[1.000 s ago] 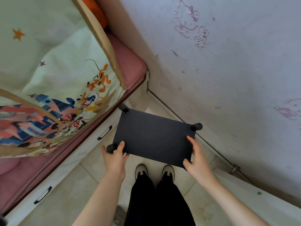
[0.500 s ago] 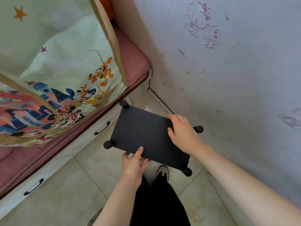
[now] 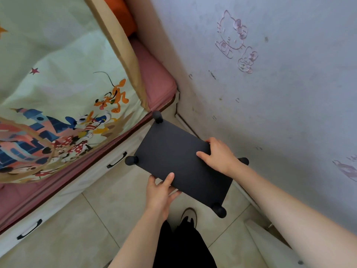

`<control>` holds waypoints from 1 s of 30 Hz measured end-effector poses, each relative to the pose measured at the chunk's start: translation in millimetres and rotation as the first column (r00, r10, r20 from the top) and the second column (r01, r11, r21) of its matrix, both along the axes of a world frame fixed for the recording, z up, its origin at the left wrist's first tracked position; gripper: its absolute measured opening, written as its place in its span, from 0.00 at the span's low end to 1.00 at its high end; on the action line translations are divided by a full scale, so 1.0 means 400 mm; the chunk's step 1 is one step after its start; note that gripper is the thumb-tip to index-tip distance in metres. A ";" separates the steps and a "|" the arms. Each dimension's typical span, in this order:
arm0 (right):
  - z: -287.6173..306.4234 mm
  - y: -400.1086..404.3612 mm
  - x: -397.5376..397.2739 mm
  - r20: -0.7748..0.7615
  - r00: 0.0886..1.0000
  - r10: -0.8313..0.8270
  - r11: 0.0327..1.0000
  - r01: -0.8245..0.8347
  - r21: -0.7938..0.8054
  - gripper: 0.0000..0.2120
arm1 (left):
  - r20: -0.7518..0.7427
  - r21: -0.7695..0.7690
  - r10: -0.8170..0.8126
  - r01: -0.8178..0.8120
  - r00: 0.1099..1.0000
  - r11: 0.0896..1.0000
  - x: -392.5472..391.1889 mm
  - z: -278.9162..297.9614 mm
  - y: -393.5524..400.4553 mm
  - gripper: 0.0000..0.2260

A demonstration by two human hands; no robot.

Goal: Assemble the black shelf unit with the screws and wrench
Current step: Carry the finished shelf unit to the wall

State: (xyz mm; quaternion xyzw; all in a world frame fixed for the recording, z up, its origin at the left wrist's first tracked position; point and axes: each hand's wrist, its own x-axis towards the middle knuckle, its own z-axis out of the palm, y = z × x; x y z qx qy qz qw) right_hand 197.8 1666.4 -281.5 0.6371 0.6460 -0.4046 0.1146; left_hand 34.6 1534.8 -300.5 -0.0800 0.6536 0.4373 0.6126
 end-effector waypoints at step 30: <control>0.126 -0.193 0.075 -0.251 0.442 -0.861 0.392 0.892 0.223 0.12 | -0.666 -0.432 -0.733 0.730 0.138 0.530 -0.270 0.126 0.390 0.22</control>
